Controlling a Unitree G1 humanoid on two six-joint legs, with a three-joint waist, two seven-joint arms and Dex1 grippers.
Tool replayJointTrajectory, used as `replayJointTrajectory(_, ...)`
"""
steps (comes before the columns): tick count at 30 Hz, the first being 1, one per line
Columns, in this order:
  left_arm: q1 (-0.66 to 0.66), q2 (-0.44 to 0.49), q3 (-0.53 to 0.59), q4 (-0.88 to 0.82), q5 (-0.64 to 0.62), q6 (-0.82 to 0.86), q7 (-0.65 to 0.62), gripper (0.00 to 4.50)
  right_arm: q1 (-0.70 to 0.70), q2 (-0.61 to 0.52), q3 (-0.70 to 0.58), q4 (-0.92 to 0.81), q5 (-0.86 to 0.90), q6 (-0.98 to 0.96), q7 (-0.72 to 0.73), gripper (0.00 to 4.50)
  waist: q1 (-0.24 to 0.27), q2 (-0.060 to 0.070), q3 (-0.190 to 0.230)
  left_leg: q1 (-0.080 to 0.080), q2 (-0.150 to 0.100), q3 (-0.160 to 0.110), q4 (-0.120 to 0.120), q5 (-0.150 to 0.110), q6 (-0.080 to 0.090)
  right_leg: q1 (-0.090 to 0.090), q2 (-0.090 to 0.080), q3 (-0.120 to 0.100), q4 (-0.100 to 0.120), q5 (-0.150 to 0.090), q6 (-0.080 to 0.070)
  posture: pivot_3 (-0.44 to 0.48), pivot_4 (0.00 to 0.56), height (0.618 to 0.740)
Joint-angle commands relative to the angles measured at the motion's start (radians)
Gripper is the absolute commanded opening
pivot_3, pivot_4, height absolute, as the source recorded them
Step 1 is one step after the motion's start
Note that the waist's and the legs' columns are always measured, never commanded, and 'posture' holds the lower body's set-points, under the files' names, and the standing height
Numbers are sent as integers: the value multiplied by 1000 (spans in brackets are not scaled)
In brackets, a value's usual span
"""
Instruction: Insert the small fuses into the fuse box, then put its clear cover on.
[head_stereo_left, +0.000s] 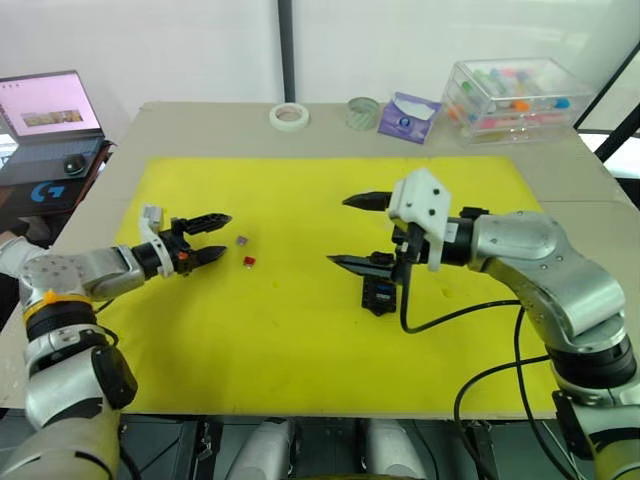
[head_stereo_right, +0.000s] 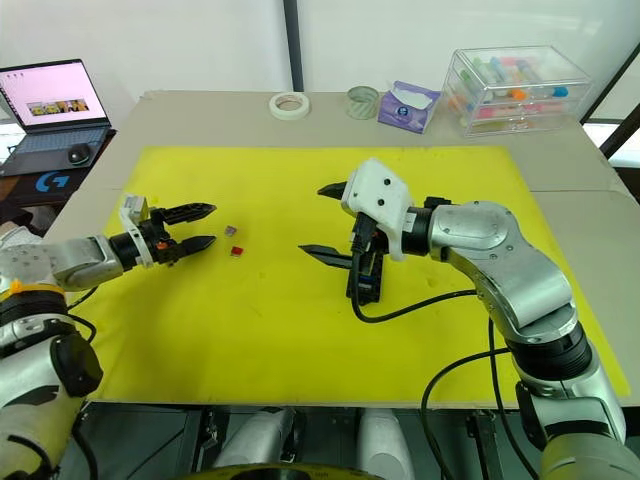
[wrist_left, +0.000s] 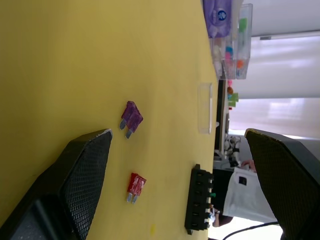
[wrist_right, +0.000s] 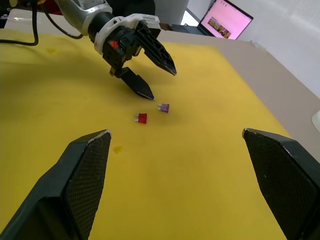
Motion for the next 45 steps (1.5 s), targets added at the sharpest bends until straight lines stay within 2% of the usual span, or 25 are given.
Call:
replayJointTrajectory(1, -28, -4, -13, 28, 43, -20, -38, 4500, -14, -9, -35, -28, 10, -8, 0, 4449, 0, 0, 0, 0, 0, 0, 0, 0, 0, 0, 0, 0, 0, 0, 0, 0, 150, 740)
replayJointTrajectory(16, -114, -42, -83, 134, 209, -62, -181, 4500, -22, -8, -47, -38, 22, 17, -22, 4449, 6, 0, 0, 0, -1, 0, 1, 0, 0, 1, 0, 0, 0, 0, 0, 0, 150, 740)
replayJointTrajectory(25, -127, -30, -111, 173, 295, -101, -254, 4500, -23, -9, -52, -49, 33, 35, -31, 4449, 6, 0, 0, 0, -1, 0, 1, 0, 0, 1, -1, -1, 0, 0, 0, 0, 150, 740)
replayJointTrajectory(28, -121, -33, -116, 183, 316, -106, -262, 3920, -26, -7, -53, -49, 36, 40, -33, 4500, 5, 0, 0, 0, -1, 0, 1, 0, 0, 1, -1, -1, 0, 0, 0, 0, 150, 740)
replayJointTrajectory(30, -121, -35, -119, 189, 331, -108, -260, 3268, -29, -8, -51, -46, 36, 38, -31, 4500, 3, 0, 0, 0, -1, 0, 1, 0, 0, 1, -1, 0, 0, 0, 0, 0, 150, 740)
replayJointTrajectory(41, -113, -31, -120, 196, 364, -115, -277, 3268, -32, -9, -46, -43, 38, 35, -28, 4500, 2, 0, 0, 0, -1, 0, 1, 0, 0, 1, 0, 0, 0, 0, 0, 0, 150, 740)
replayJointTrajectory(45, -110, -34, -124, 199, 382, -127, -268, 2348, -31, -6, -48, -44, 40, 38, -32, 4500, 1, 0, 0, 0, -1, 0, 0, 0, 0, 1, 0, 0, 0, 0, 0, 0, 150, 740)
